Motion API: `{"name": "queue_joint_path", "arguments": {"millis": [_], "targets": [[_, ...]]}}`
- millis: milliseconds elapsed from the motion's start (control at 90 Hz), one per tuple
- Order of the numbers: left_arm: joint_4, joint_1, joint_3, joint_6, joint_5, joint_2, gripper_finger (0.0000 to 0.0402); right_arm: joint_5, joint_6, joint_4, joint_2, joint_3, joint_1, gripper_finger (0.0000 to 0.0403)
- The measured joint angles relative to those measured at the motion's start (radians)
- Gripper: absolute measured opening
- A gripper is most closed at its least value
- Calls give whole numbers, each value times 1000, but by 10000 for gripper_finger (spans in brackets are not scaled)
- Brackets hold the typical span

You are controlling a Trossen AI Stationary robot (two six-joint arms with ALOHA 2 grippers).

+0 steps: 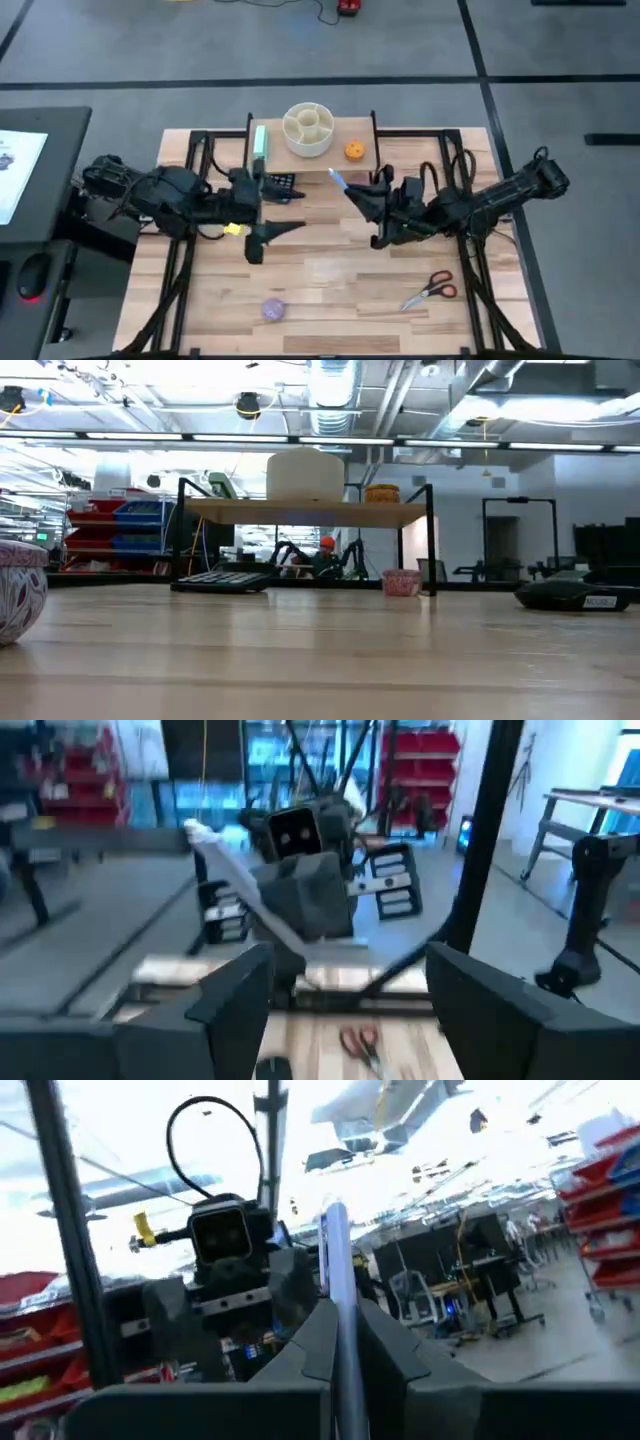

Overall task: Stock shelves
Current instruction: Put the gray pen into the white desk organizer

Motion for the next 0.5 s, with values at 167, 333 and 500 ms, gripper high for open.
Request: {"name": "queue_joint_path", "arguments": {"millis": [167,333,500], "targets": [[154,47,0,60,7,33,242,-26,-25,-100,0,77,1,9],[211,97,0,23,47,46,248,-38,-39,-99,-1,91,2,9],[287,140,0,-65,153,74,249,-44,-39,-100,0,91,2,9]]}}
